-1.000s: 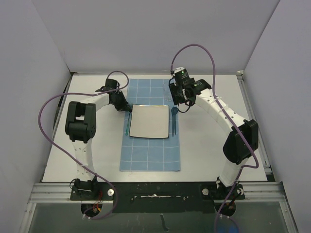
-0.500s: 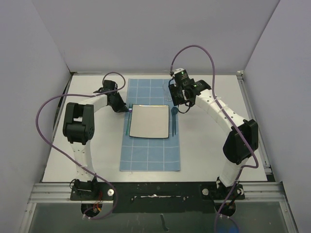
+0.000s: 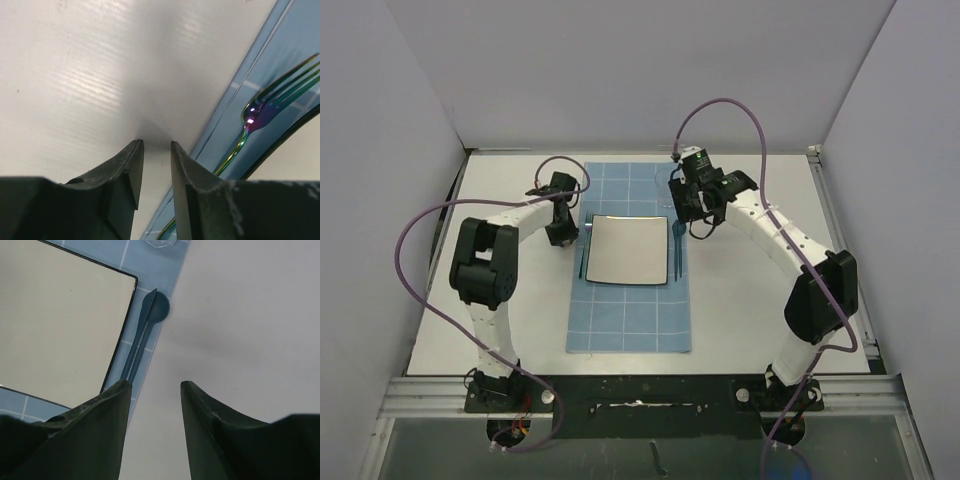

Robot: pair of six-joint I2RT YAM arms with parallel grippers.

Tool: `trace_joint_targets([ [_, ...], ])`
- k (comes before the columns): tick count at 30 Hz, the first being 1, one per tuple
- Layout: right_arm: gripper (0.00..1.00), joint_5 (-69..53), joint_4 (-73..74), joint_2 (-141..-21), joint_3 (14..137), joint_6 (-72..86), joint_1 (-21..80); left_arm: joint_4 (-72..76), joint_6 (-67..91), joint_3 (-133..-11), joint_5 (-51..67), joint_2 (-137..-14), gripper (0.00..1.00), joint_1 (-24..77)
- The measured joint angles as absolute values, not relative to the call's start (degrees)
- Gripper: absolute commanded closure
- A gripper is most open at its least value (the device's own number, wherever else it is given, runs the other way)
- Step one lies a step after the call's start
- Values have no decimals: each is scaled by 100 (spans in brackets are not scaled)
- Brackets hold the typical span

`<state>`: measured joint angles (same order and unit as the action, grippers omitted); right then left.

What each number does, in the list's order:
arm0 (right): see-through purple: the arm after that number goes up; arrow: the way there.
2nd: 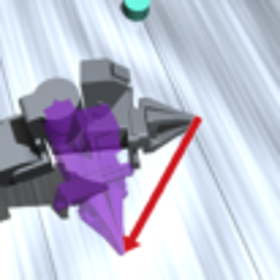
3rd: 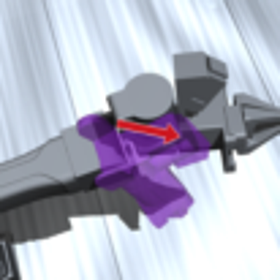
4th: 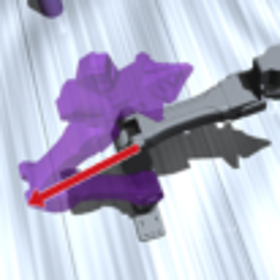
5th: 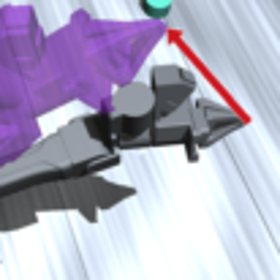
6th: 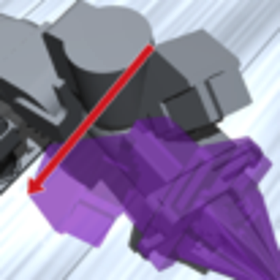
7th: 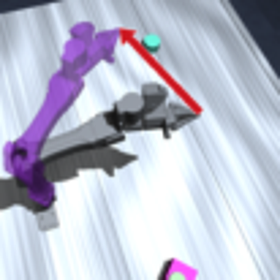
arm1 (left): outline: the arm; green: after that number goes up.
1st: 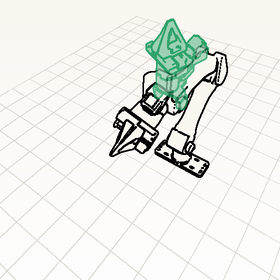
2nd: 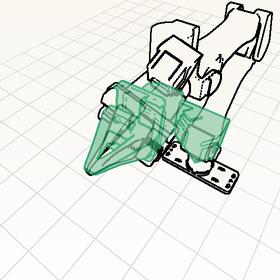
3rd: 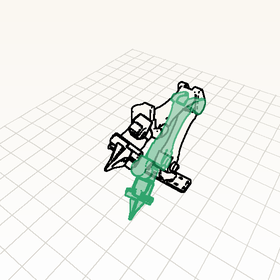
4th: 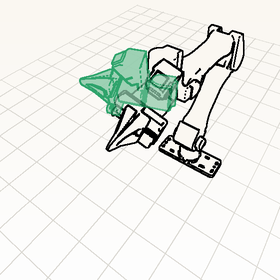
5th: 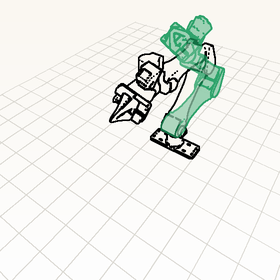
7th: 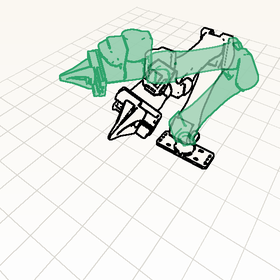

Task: Set the dinner table for one person
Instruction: Adjust the fork on the napkin.

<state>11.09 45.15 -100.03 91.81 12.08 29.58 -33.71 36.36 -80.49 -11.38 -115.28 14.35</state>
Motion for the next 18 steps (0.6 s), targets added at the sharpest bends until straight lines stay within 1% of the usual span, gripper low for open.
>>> trace_joint_targets([
  [4,55,1087,4482,-9751,9015,1249,2958,-3575,3592,-7817,-1638,-11336,76,1712],
  [9,55,1085,4458,-9524,8899,1271,2945,-3701,3505,-7397,-1984,-10892,78,1942],
  [18,55,1076,4416,-9502,8823,1297,2921,-3483,3216,-7343,-1916,-10436,80,1973],
])
